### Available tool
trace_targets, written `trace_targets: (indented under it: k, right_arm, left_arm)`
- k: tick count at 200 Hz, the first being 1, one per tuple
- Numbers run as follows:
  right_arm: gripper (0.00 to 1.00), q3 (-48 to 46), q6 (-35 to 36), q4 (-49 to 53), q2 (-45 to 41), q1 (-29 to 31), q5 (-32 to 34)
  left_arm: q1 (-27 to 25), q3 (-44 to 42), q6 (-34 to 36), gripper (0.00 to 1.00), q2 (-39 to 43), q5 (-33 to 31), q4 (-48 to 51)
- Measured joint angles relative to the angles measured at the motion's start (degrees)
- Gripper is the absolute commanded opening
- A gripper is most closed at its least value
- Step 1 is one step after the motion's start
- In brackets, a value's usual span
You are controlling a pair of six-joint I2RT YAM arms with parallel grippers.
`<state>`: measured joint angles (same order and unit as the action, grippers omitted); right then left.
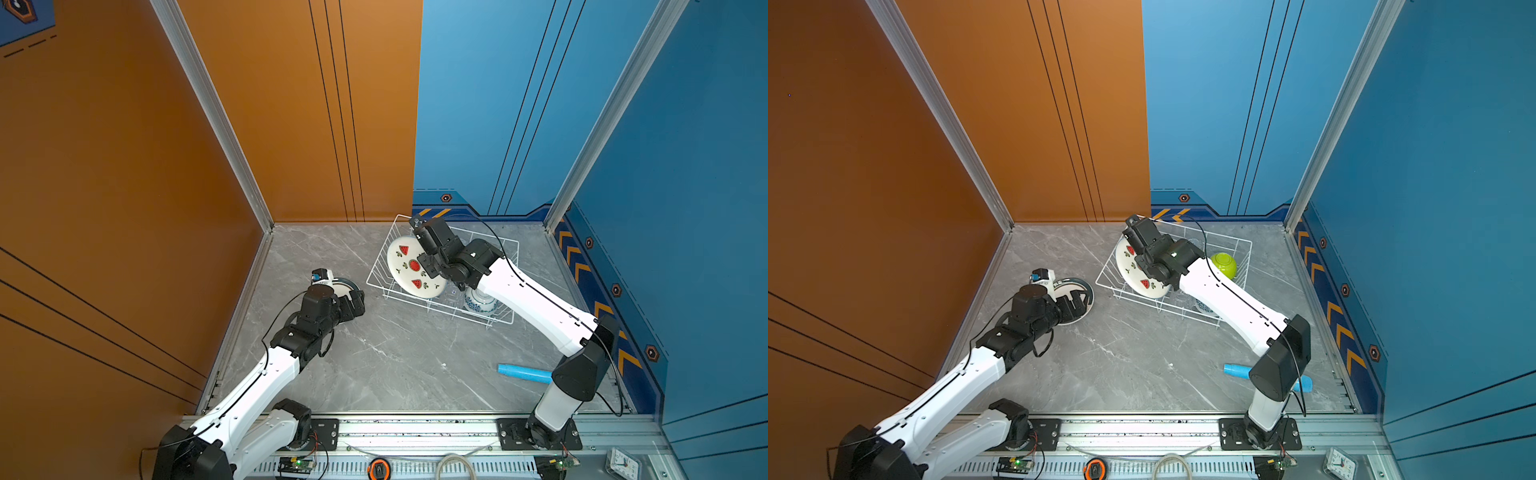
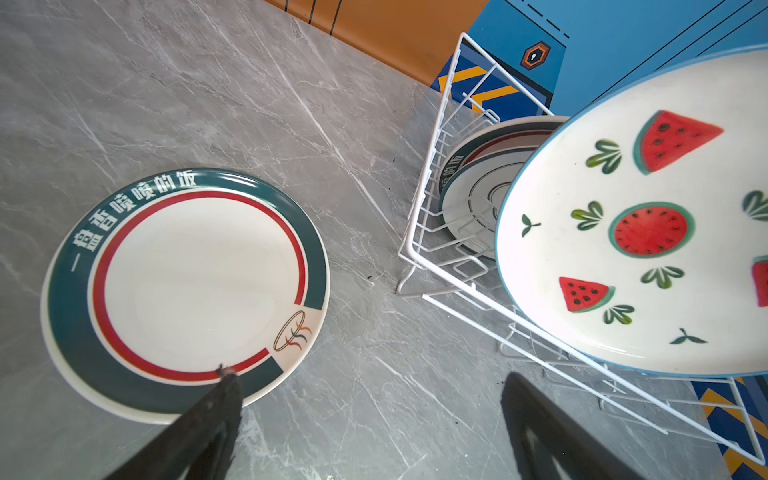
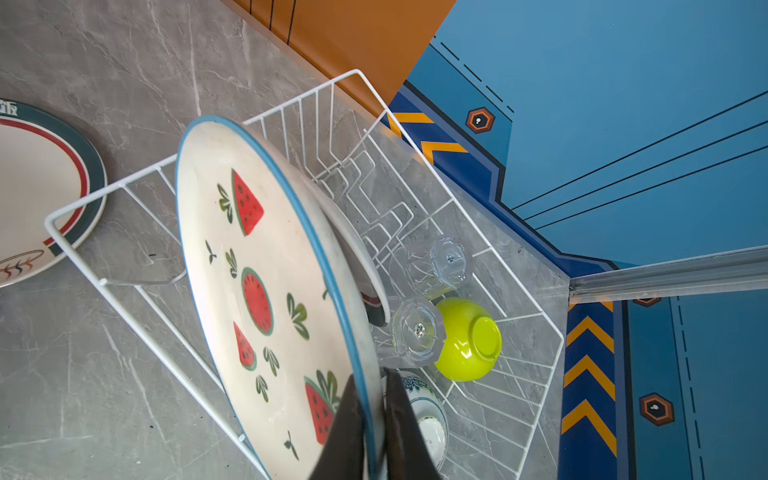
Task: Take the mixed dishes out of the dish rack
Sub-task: 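Lift the plate upright out of the rack while left gripper reaches toward it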
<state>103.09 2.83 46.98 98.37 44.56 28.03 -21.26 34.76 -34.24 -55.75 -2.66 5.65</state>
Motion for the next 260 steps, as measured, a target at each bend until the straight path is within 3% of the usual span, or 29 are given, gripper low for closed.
trace_targets:
  k: [124, 260]
  right_arm:
    - [0.00, -4.1, -7.7, -1.1, -4.5, -6.3, -7.0]
    - [0.00, -10.3, -15.8, -3.3, -9.3, -12.8, -13.1]
  left_arm:
    - [-1.8, 4.8, -0.8, 0.98, -5.0, 0.6, -2.4]
    - [-8.1, 8.2, -9.3, 0.98, -12.3, 6.2, -10.8]
